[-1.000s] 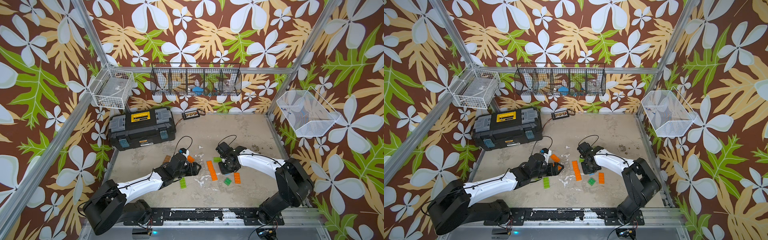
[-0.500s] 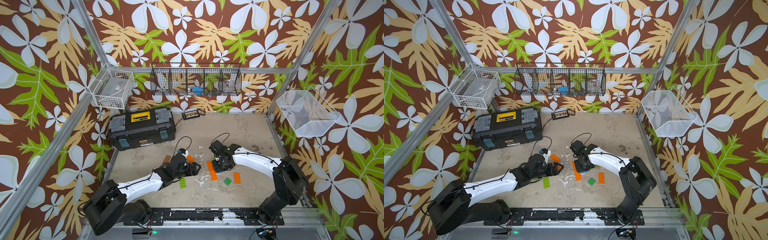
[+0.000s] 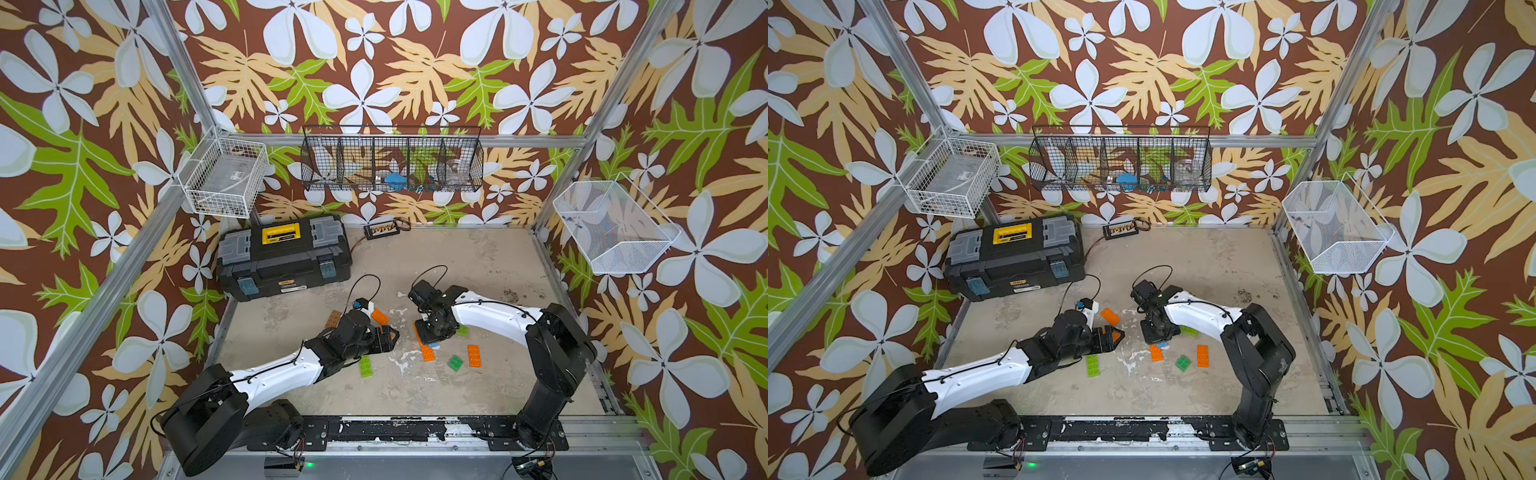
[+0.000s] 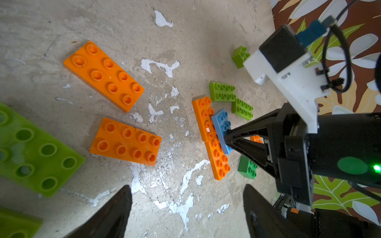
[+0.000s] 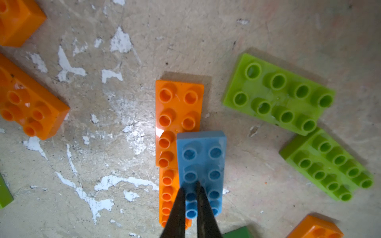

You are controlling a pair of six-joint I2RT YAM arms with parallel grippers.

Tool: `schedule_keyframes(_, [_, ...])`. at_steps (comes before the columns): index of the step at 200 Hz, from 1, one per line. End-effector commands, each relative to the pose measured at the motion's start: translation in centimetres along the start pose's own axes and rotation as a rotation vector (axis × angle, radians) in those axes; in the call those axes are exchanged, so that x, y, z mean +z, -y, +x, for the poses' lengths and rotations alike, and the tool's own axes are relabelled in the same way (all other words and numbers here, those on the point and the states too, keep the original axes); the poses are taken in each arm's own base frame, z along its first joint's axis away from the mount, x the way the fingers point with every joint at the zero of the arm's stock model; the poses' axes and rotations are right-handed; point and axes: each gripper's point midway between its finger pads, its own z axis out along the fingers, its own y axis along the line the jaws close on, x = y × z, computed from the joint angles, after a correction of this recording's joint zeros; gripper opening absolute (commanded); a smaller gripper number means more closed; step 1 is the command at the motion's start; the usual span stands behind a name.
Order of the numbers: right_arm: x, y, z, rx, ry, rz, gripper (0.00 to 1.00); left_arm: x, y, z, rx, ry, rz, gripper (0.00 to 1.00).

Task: Assemble a small pinwheel with lego
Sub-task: Assemble the lego brick with the lego brick.

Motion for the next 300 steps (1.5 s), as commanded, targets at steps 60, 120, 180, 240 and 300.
schedule_keyframes(60, [1.4, 0.0, 1.5, 0.018, -0.058, -0.009, 0.14, 0.0, -0.3, 0.1, 0.002, 0.004, -0.008, 0.86])
schedule_keyframes(120, [1.6, 0.8, 2.1, 0.057, -0.077, 0.034, 0.16, -0.2, -0.2, 0.3, -0.022, 0.004, 0.016, 0.85])
schedule_keyframes(180, [1.2, 1.6, 2.8, 0.09, -0.068, 0.092, 0.16, -0.8, 0.0, 0.3, -0.028, 0.013, 0.034, 0.85])
schedule_keyframes(240, [0.6, 1.4, 3.4, 0.112, -0.061, 0.1, 0.12, -0.8, 0.0, 1.1, -0.039, -0.017, 0.047, 0.84])
schedule_keyframes(300, [0.9, 1.6, 3.8, 0.11, -0.064, 0.113, 0.12, -0.7, -0.2, 1.5, -0.038, -0.032, 0.048, 0.84])
